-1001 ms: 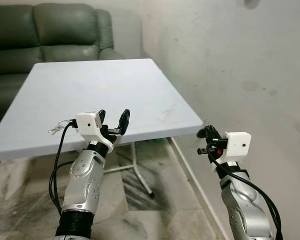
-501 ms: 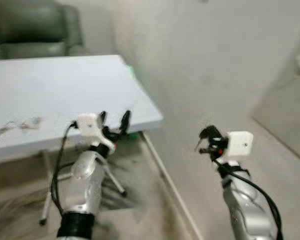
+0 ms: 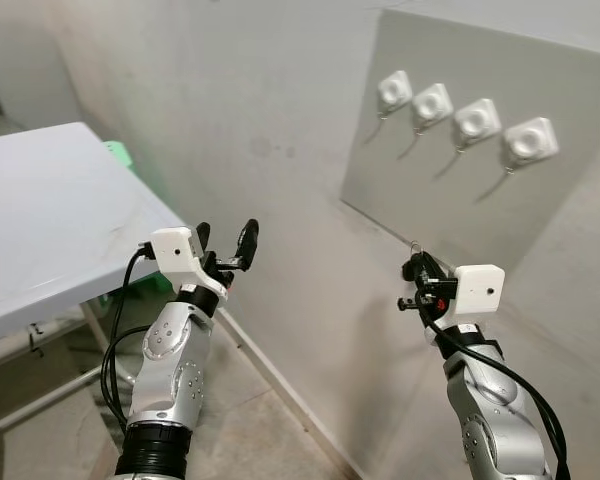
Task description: Hang keys on a hook
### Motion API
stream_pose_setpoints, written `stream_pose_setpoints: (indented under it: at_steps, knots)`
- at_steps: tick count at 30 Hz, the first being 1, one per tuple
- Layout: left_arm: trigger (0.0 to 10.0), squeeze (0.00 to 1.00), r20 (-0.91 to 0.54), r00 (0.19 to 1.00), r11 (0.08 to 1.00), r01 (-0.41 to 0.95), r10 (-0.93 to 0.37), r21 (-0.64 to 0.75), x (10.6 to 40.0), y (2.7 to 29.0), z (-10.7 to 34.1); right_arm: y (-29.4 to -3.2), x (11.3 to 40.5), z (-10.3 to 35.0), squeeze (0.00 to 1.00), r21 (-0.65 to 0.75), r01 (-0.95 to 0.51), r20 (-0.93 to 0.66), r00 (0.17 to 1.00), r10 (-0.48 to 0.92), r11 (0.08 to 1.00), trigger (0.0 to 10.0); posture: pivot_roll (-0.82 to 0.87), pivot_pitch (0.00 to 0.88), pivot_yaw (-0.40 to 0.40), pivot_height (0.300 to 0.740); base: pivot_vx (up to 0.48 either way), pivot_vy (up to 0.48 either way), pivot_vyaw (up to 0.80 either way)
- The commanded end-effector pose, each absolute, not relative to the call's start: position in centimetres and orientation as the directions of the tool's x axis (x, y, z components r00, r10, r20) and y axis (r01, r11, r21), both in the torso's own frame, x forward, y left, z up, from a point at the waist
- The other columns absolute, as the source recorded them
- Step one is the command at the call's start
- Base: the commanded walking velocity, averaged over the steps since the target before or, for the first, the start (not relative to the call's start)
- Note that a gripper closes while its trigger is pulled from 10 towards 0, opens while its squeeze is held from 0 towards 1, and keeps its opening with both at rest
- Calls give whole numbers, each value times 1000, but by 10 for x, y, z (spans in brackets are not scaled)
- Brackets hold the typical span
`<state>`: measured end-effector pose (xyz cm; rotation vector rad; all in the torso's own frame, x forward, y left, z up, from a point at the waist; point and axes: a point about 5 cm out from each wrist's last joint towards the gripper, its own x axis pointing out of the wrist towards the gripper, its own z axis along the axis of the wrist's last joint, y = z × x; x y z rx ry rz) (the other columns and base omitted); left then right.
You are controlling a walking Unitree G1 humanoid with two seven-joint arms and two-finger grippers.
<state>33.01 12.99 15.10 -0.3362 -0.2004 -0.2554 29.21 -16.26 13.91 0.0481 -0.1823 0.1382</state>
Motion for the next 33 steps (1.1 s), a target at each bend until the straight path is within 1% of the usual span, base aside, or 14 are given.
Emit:
stream_pose_setpoints:
  at_steps: [1,8,12,13,14,15,17,19,22,26,28,33]
  knots:
    - [10000,0,239,948,920,273,-209,-282,331,132,155,-161,293,147,0,33,-160,212,966,149,987,10000,-23,0,-47,740,0,0,0]
    - [10000,0,237,945,921,287,-226,-265,330,128,154,-161,294,148,0,29,-165,215,964,155,986,10000,-24,0,-47,740,0,0,0]
    - [10000,0,247,930,905,334,-271,-264,326,118,155,-163,295,150,0,28,-163,225,962,153,986,10000,-25,0,-50,740,0,0,0]
    - [10000,0,249,920,903,361,-303,-235,325,112,156,-164,295,151,0,32,-157,232,962,145,987,10000,-24,0,-51,740,0,0,0]
    - [10000,0,249,920,903,361,-303,-235,325,112,156,-164,295,151,0,32,-157,232,962,145,987,10000,-24,0,-51,740,0,0,0]
    - [10000,0,263,906,896,391,-333,-212,322,105,159,-165,295,153,0,33,-148,245,960,136,988,10000,-24,0,-51,740,0,0,0]
    - [10000,0,271,898,890,406,-346,-208,322,102,161,-166,295,154,0,34,-143,254,958,130,989,10000,-24,0,-51,740,0,0,0]
    - [10000,0,291,872,871,455,-394,-184,319,91,168,-170,296,160,0,54,-116,289,953,96,992,10000,-24,0,-49,740,0,0,0]
    - [10000,0,306,841,852,504,-445,-145,316,81,174,-176,294,165,0,54,-86,328,943,63,995,10000,-28,0,-44,740,0,0,0]
    - [10000,0,314,807,824,555,-500,-115,312,72,178,-186,292,168,0,73,-30,352,936,3,997,10000,-36,0,-34,740,0,0,0]
    - [10000,0,319,778,800,593,-542,-87,309,67,180,-191,290,170,0,75,4,368,929,-31,997,10000,-44,0,-23,740,0,0,0]
    - [10000,0,310,755,776,626,-577,-80,309,59,182,-195,285,171,0,63,31,388,920,-53,998,10000,-57,0,-7,740,0,0,0]
